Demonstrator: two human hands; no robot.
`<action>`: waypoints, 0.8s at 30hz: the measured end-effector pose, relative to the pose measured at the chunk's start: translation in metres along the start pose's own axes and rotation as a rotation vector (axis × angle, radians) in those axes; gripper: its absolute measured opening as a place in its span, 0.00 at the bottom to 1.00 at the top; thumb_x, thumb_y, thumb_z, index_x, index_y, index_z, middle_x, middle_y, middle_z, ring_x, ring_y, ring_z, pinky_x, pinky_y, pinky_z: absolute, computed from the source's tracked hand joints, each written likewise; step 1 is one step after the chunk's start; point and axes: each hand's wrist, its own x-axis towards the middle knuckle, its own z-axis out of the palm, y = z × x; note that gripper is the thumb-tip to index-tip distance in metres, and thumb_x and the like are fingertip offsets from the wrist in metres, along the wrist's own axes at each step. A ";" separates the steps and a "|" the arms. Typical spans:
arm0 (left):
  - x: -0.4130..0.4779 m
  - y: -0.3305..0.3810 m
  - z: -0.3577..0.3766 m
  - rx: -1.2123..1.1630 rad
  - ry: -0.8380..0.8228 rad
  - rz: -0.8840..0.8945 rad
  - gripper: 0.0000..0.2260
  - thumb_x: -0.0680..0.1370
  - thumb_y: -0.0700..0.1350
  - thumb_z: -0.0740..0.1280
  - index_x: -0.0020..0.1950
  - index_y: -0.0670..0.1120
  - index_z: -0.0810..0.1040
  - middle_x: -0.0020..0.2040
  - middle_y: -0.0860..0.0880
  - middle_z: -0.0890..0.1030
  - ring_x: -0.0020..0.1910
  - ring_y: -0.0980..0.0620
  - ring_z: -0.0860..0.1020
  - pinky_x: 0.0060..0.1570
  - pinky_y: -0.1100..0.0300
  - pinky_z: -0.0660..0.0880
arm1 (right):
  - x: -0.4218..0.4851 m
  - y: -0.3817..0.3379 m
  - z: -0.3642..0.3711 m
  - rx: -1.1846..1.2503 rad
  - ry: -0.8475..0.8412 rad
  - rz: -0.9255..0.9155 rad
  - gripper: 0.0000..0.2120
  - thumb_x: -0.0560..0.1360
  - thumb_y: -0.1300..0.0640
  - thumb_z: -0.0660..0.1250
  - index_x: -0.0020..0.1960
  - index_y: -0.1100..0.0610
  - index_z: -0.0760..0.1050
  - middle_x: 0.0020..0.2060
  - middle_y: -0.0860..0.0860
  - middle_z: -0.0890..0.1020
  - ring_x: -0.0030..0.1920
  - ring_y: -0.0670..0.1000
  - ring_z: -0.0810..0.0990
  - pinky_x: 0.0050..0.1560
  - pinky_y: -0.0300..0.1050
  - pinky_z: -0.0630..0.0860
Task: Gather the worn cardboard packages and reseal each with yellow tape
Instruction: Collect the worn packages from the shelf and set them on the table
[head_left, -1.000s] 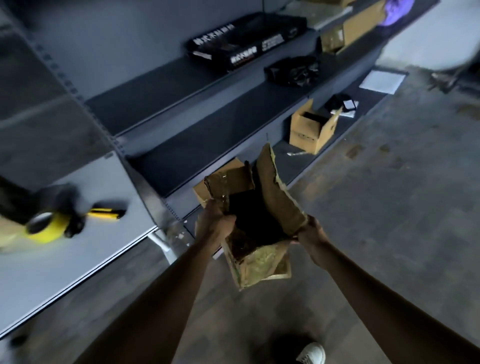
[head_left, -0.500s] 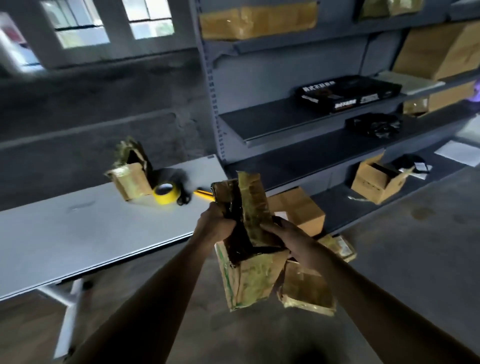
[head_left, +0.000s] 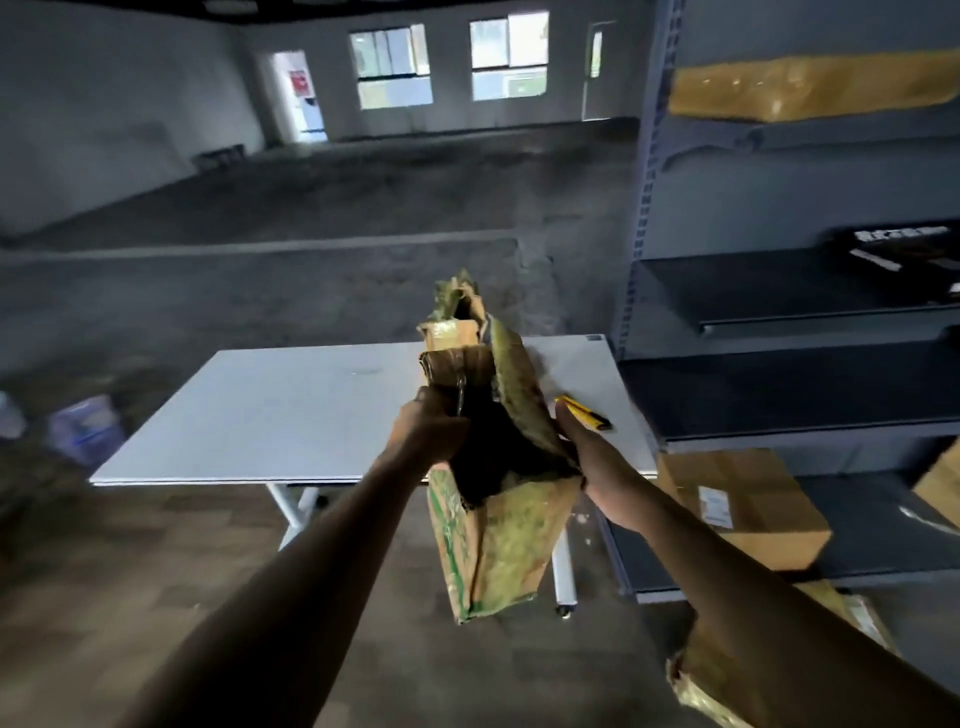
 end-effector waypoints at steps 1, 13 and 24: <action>0.005 -0.003 -0.009 -0.001 0.009 -0.012 0.19 0.63 0.51 0.70 0.52 0.46 0.80 0.48 0.43 0.84 0.50 0.44 0.82 0.39 0.60 0.75 | 0.012 0.000 0.005 -0.004 -0.012 -0.005 0.25 0.77 0.34 0.55 0.56 0.48 0.81 0.54 0.50 0.86 0.54 0.48 0.84 0.50 0.43 0.77; 0.122 -0.008 -0.095 0.080 0.206 -0.094 0.16 0.60 0.52 0.65 0.40 0.42 0.77 0.48 0.36 0.83 0.51 0.38 0.82 0.45 0.48 0.79 | 0.180 -0.048 0.068 -0.056 -0.230 -0.069 0.18 0.83 0.41 0.54 0.49 0.48 0.80 0.36 0.41 0.84 0.34 0.40 0.80 0.32 0.35 0.71; 0.252 -0.023 -0.128 0.175 0.304 -0.133 0.13 0.74 0.51 0.70 0.43 0.41 0.77 0.46 0.38 0.82 0.48 0.40 0.82 0.38 0.56 0.71 | 0.300 -0.085 0.110 -0.243 -0.243 -0.140 0.18 0.80 0.36 0.58 0.56 0.46 0.80 0.58 0.46 0.83 0.62 0.48 0.79 0.65 0.49 0.72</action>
